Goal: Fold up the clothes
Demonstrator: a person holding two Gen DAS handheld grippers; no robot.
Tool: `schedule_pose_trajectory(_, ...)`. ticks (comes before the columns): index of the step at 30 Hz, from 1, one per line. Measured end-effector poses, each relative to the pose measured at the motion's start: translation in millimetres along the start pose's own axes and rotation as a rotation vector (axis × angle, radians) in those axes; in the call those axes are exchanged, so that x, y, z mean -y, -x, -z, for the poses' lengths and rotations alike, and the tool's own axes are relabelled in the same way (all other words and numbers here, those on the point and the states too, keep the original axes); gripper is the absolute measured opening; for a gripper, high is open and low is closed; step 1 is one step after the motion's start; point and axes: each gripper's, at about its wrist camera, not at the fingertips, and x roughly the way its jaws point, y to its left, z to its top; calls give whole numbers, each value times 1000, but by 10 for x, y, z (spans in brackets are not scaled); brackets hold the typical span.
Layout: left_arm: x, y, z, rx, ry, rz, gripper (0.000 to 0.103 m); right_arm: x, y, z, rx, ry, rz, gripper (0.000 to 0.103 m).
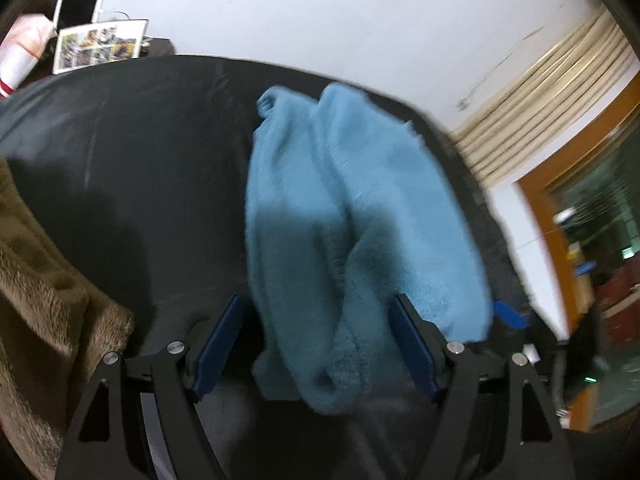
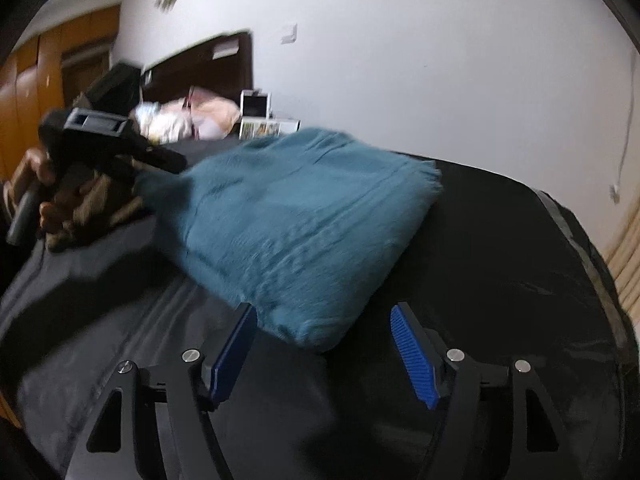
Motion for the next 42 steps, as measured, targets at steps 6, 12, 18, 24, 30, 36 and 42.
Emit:
schedule_pose_trajectory(6, 195, -135, 71, 21, -99, -176, 80, 47, -154, 26, -55, -33, 99, 72)
schedule_pose_trajectory(12, 220, -248, 167, 9, -122, -187, 80, 383, -188, 100, -84, -197, 99, 75)
schedule_pose_trajectory(18, 142, -233, 281, 34, -75, -142, 80, 497, -167, 128, -102, -205, 115, 75)
schedule_pose_trajectory(24, 162, -202, 273, 45, -66, -141, 81, 505, 103, 28, -38, -153, 73, 75)
schedule_pose_trajectory(30, 137, -131, 216, 68, -69, -143, 81, 332, 281, -410, 117, -141, 18, 77)
schedule_pose_trajectory(36, 176, 47, 149, 104, -97, -161, 82, -91, -351, -784, 86, -52, 1, 77)
schedule_pose_trajectory(42, 100, 45, -182, 148, -76, -187, 83, -385, -1047, -874, -14, -9, -44, 78)
